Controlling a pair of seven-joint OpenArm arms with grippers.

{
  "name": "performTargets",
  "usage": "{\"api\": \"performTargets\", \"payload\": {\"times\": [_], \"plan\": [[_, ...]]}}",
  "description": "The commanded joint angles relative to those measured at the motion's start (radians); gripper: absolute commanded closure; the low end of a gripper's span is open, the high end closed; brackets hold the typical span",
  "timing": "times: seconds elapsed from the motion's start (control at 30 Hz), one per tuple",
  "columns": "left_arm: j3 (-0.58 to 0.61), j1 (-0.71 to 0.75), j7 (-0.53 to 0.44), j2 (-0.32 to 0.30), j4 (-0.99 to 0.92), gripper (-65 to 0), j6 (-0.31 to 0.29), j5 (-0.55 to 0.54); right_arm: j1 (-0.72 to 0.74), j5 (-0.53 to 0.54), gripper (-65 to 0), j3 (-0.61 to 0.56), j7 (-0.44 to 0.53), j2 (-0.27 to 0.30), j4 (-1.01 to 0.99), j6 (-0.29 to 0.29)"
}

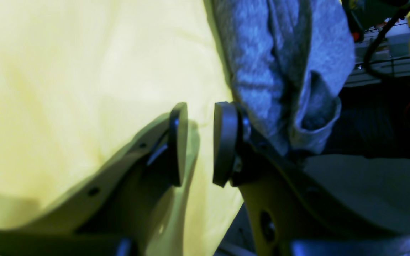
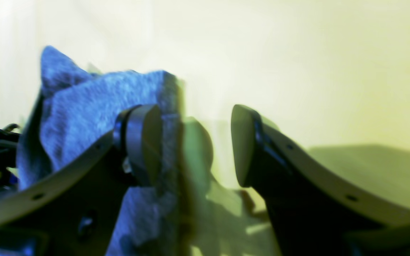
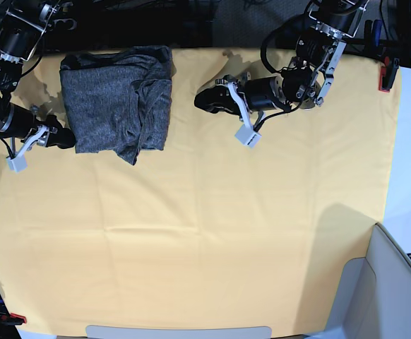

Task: Fold the T-shirt properly
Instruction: 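Grasp the stack's side with the right gripper and the other side with the left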

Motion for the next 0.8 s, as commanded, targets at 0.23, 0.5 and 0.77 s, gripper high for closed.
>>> {"api": "performTargets", "payload": {"times": [0.23,0.5,0.77], "plan": [[-0.002,0.013,-0.012,-0.003,0.013,-12.9,-0.011,-0.021,-0.001,0.081,-32.0,-0.013,-0.012,-0.017,0.007,0.011],[-0.010,0.080,0.106,0.007,0.007,-23.6,-0.011,-0.030,-0.021,0.081,-23.1,-0.089,-0.012,-0.017,0.007,0.011],[-0.007,0.131,0.117,0.026,0.010,-26.6,-0.014,-0.122,-0.021,0.077,-15.8,-0.095,-0.012,-0.040,0.007,0.008]]}}
